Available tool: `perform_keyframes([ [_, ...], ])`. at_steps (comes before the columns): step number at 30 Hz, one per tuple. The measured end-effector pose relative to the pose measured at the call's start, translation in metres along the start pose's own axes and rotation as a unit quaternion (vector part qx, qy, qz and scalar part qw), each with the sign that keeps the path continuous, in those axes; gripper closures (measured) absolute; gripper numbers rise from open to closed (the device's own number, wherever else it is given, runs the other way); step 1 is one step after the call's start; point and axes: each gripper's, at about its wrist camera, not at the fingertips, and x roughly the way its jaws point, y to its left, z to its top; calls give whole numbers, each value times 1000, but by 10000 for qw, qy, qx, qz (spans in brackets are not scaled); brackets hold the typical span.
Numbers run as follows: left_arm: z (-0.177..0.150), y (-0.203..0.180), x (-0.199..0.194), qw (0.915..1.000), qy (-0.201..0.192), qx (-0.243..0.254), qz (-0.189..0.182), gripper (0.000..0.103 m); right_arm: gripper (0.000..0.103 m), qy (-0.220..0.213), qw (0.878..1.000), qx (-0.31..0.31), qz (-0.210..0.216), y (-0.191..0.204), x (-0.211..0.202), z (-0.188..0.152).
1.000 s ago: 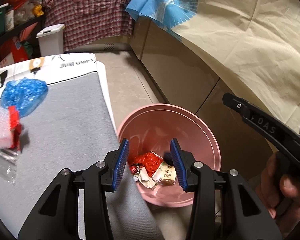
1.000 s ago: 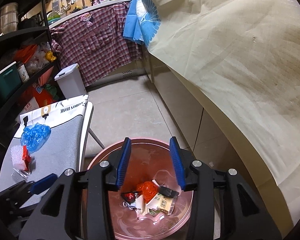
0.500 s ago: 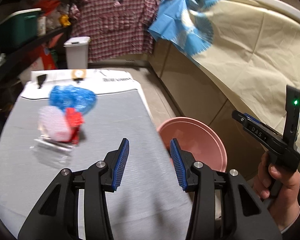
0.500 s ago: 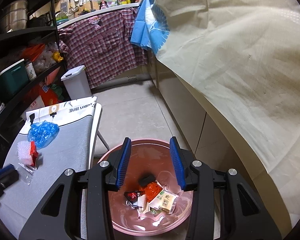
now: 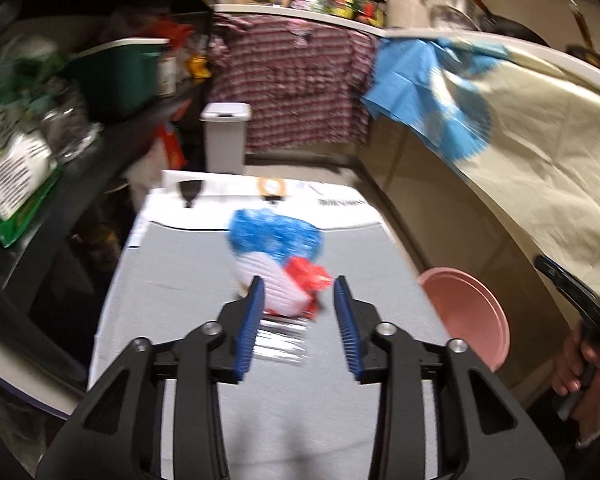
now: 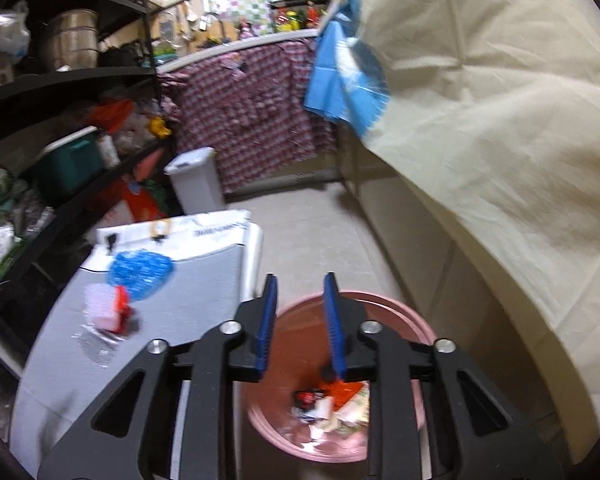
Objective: Collect trash
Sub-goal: 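Move both tools back over the table toward the bubble wrap, then grasp the pink bubble wrap with the right tool while the left tool grasps the red packet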
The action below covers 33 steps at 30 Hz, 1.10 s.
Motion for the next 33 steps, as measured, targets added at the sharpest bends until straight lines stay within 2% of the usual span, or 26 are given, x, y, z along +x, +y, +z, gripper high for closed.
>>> perform_keyframes([
  [2,-1,14,5,9997,-13,-230,13,78,86,-34,9998,-75,158,12,-1,-1],
  [5,-4,38,14,9985,-30,-536,145,83,86,-14,9986,-151,501,41,5,-5],
  [11,-5,60,21,9977,-62,-651,199,83,84,163,9938,-363,1041,104,32,-11],
  [14,-3,68,27,9972,-40,-727,146,83,84,249,9884,-682,1331,149,50,-17],
  [17,3,73,31,9974,-159,-634,293,83,84,354,9832,-895,1554,183,64,-23],
  [19,5,79,31,9970,-177,-708,262,83,84,385,9793,-1083,1664,205,75,-27],
  [20,6,83,32,9966,-193,-757,256,83,81,430,9771,-1164,1730,217,83,-29],
  [27,8,104,36,9949,-204,-961,215,83,66,808,9678,-1669,1704,257,129,-48],
  [30,5,110,44,9950,-153,-975,168,83,65,1017,9647,-1806,1627,264,144,-56],
  [33,0,113,57,9951,-31,-992,-41,83,65,1164,9626,-1919,1515,266,154,-62],
])
